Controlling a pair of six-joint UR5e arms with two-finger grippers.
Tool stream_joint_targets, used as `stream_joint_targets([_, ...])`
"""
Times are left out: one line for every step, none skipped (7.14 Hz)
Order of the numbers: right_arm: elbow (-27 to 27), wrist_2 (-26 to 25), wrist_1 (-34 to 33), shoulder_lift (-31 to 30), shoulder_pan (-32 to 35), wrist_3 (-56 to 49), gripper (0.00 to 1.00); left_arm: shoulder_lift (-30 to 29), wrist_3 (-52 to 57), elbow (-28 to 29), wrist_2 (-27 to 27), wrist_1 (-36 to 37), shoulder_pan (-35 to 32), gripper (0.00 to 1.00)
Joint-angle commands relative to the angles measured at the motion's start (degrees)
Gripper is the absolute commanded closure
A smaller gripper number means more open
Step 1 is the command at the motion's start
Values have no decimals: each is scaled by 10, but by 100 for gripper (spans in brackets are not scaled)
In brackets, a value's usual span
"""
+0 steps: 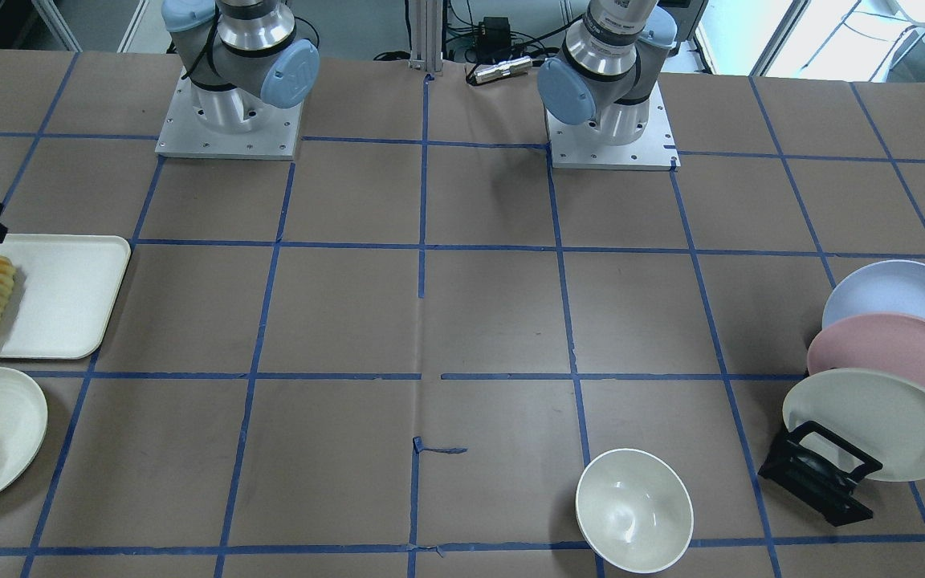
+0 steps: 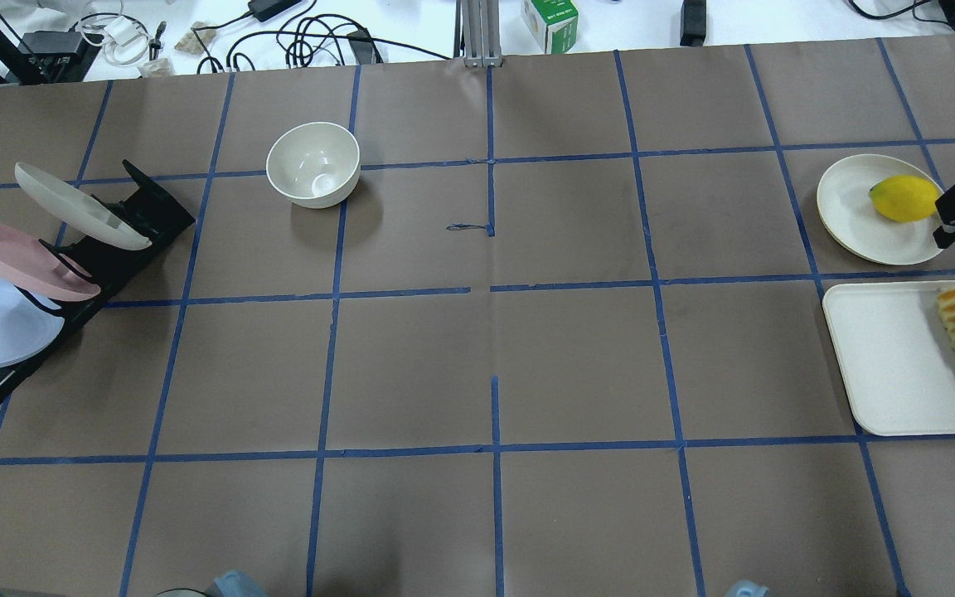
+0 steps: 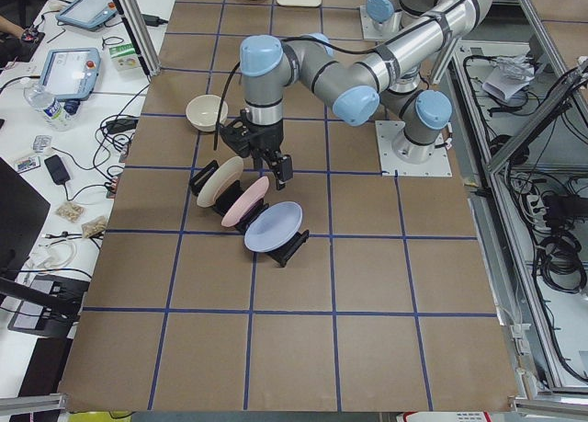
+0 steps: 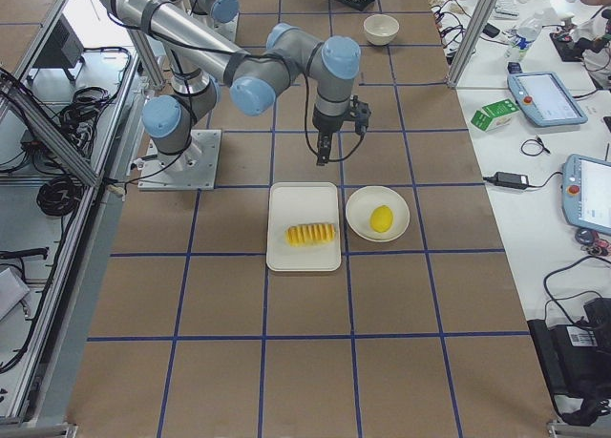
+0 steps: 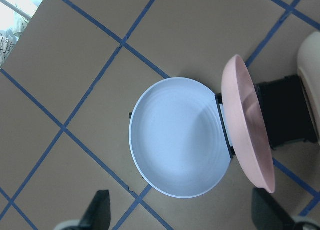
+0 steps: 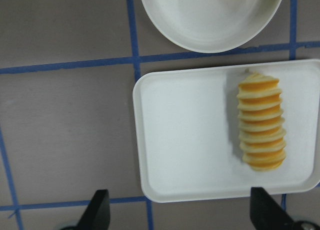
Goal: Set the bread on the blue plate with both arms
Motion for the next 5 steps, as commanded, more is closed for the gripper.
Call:
stream_joint_targets([-1,3,-65,70,-48,-92,0,-44,-16,-30,-30,57,39,0])
stream_joint_targets([-1,-2,-87,87,-61,-88,0,-57,-28,-40,-30,59,41,0])
stream_joint_targets([0,-8,-90,111,-66,-90,0,-72,-19,-41,-28,60,42,0])
stream_joint_targets([0,-7,-103,133,-82,-97,0,-87,-13,-41,-26,61,44,0])
stream_joint_targets([1,-10,-122,158,-92,-93,0,-96,-11,-41,-23,61,45,0])
